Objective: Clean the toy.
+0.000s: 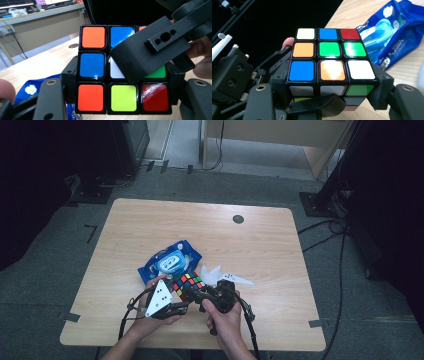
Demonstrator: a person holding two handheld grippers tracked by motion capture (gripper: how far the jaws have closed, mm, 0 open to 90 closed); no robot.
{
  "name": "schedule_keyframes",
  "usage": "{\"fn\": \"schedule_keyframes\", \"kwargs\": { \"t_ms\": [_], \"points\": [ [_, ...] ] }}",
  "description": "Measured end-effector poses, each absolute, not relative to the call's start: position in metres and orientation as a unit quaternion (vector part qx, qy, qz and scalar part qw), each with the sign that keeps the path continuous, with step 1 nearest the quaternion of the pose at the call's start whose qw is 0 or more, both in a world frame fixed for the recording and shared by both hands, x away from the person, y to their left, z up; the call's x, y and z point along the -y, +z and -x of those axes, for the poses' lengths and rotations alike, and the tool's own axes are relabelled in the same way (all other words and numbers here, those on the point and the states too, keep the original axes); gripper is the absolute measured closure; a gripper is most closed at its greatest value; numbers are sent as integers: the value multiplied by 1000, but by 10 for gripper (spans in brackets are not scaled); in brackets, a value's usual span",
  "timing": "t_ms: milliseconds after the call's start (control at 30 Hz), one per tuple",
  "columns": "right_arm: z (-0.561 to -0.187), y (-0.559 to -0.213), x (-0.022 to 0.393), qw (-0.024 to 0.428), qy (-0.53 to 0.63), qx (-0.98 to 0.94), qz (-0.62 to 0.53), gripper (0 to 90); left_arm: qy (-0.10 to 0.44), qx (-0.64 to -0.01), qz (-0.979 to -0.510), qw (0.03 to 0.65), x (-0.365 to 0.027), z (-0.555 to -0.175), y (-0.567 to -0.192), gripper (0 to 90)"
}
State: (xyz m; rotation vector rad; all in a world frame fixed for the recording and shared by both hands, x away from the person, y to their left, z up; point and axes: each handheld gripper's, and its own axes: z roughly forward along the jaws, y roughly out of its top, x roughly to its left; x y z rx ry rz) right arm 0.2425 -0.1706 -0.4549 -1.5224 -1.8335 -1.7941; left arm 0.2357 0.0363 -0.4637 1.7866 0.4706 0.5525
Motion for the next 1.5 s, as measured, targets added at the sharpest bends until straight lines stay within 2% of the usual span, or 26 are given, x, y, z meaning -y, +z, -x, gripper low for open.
{"fn": "schedule_keyframes", "kwargs": {
  "t_ms": [100, 233, 300, 367, 500, 633, 733, 867, 1000, 1200, 1300, 1367, 1500],
  "points": [
    [-243, -454, 173, 76, -592, 620, 509, 341, 232, -194, -769, 563, -35, -237, -465, 333],
    [-244, -447, 181, 33, -583, 633, 508, 341, 232, -166, -787, 546, -38, -237, -470, 295],
    [-245, -441, 187, 26, -584, 634, 506, 341, 242, -151, -795, 536, -40, -238, -472, 295],
    [-246, -433, 194, 26, -580, 645, 497, 341, 263, -142, -803, 516, -41, -239, -473, 301],
    [-246, -429, 190, 49, -554, 686, 470, 341, 263, -141, -803, 516, -41, -238, -471, 303],
    [-244, -430, 183, 39, -542, 698, 466, 340, 272, -128, -804, 512, -34, -232, -471, 265],
    [-244, -432, 179, 51, -534, 706, 462, 341, 272, -137, -796, 524, -31, -230, -467, 192],
    [-243, -436, 169, 52, -519, 719, 460, 342, 276, -141, -789, 531, -31, -230, -465, 177],
    [-244, -437, 170, 40, -517, 719, 463, 342, 276, -140, -792, 526, -32, -231, -469, 212],
    [-244, -434, 175, 26, -518, 715, 470, 342, 277, -135, -801, 514, -27, -230, -473, 319],
    [-244, -435, 175, 26, -517, 717, 467, 340, 274, -137, -803, 512, -27, -230, -472, 333],
    [-245, -433, 178, 21, -526, 716, 459, 336, 273, -152, -801, 511, -30, -233, -471, 335],
    [-247, -424, 195, -18, -573, 697, 432, 306, 262, -204, -792, 512, -45, -247, -471, 336]
  ]
}}
